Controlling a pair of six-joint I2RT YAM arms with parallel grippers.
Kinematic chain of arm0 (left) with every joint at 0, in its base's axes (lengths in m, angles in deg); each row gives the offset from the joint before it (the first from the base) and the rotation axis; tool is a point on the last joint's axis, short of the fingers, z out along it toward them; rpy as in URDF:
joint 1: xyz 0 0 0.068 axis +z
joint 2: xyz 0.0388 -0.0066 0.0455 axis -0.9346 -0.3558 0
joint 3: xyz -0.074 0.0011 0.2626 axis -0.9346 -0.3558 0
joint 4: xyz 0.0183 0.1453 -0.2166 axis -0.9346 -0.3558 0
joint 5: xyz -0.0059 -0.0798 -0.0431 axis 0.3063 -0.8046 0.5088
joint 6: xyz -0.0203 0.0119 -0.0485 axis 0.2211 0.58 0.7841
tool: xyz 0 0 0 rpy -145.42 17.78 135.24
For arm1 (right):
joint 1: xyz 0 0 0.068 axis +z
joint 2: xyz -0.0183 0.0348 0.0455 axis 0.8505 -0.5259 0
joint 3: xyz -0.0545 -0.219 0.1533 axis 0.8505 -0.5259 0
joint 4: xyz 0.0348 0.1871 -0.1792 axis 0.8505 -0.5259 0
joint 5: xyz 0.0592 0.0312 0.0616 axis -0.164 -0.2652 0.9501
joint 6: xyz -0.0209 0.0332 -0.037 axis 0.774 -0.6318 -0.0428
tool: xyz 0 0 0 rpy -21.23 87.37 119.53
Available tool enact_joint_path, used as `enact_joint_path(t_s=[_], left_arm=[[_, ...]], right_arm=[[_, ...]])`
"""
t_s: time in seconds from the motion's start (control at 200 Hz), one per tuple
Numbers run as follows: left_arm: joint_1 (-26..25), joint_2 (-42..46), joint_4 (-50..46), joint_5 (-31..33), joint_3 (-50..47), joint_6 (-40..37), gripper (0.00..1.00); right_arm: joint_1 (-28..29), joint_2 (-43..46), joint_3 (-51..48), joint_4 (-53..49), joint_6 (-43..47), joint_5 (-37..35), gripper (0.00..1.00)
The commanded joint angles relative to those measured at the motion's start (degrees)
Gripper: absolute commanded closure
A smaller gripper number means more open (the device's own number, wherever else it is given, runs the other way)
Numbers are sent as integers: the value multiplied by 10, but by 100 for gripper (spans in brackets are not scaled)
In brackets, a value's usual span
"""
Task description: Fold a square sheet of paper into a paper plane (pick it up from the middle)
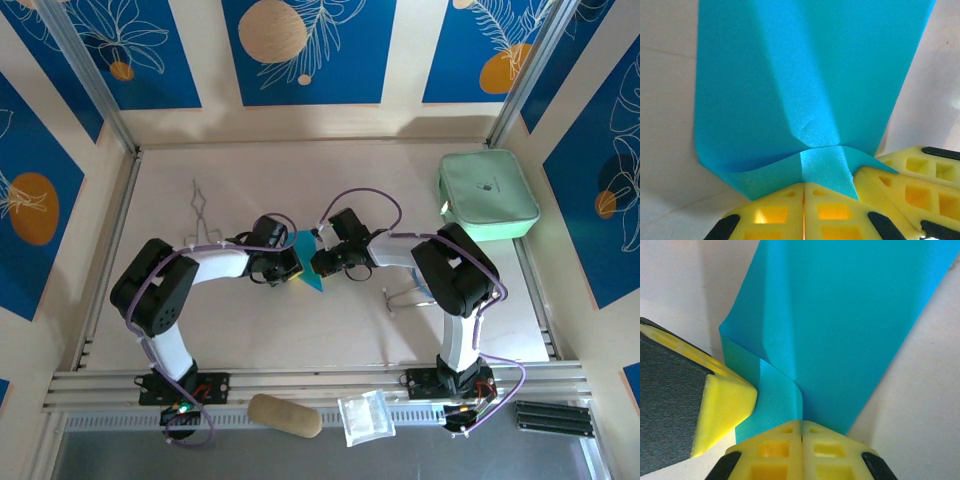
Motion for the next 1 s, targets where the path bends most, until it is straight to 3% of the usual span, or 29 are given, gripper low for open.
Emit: enact_joint_path(t_s=[0.0, 0.1, 0.615, 0.79, 0.905, 0.995], left_arm=[[3, -17, -22, 3, 3, 2, 92], [3, -20, -33, 3, 6, 1, 92], [3, -25, -53, 7, 9, -1, 94], [2, -25, -53, 6, 9, 0, 94], [2, -26, -53, 7, 8, 4, 94], [2, -26, -51, 7, 6, 8, 95]], right_arm=[[-4, -19, 7, -33, -6, 2, 100], [-4, -10, 14, -40, -10, 8, 100], [-35, 80, 90, -206, -104, 34, 69], [-34, 80, 80, -208, -81, 130, 77], [-27, 57, 86, -221, -62, 147, 89], [-18, 43, 90, -224, -50, 158, 93]])
